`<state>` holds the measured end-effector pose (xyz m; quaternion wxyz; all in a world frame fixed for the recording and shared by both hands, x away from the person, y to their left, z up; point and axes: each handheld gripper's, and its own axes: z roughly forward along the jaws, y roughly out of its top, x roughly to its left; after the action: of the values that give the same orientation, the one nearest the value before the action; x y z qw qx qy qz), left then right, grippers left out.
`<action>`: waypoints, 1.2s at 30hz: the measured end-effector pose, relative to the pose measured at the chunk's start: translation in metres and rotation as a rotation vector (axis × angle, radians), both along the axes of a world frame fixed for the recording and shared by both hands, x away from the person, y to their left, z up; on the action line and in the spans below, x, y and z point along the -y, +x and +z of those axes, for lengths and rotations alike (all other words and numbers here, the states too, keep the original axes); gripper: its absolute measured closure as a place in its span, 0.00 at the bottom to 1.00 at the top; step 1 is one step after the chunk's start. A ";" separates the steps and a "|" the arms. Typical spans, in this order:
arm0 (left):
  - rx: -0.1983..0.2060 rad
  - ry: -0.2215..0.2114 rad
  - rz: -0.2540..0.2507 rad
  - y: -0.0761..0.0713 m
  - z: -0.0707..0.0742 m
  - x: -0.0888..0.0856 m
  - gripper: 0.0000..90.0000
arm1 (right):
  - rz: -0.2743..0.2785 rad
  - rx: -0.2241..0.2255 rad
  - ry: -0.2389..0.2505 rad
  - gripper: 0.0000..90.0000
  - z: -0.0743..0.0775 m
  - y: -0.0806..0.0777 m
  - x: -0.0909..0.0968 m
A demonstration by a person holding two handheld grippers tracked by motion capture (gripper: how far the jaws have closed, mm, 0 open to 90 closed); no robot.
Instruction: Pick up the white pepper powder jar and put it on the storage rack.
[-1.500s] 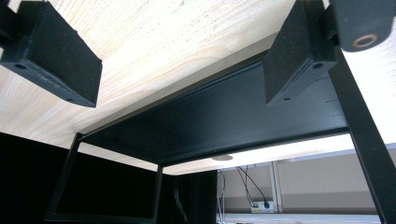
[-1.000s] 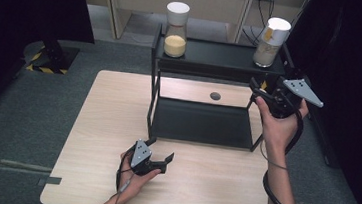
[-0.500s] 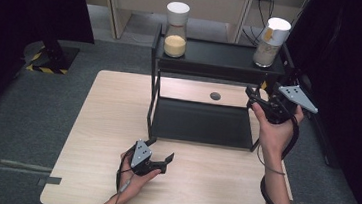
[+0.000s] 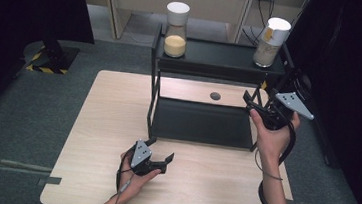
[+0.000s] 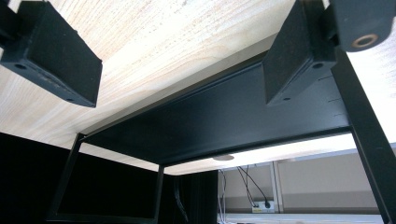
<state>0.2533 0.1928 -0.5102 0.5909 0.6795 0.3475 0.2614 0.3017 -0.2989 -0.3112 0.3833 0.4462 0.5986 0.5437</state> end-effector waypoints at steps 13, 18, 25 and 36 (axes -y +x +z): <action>0.001 0.002 0.000 0.000 0.000 0.000 0.13 | 0.014 -0.025 -0.015 0.07 -0.016 -0.006 0.001; 0.001 0.000 0.000 0.000 0.000 0.000 0.13 | 0.017 -0.035 -0.014 0.07 -0.024 -0.008 0.002; 0.003 0.001 0.001 0.000 0.000 0.000 0.13 | 0.020 -0.051 -0.011 0.07 -0.033 -0.011 0.004; 0.004 0.001 0.001 0.000 0.000 0.001 0.13 | 0.030 -0.080 -0.020 0.07 -0.046 -0.015 0.005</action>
<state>0.2530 0.1922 -0.5105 0.5908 0.6792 0.3468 0.2633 0.2865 -0.3036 -0.3577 0.3553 0.4549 0.6256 0.5248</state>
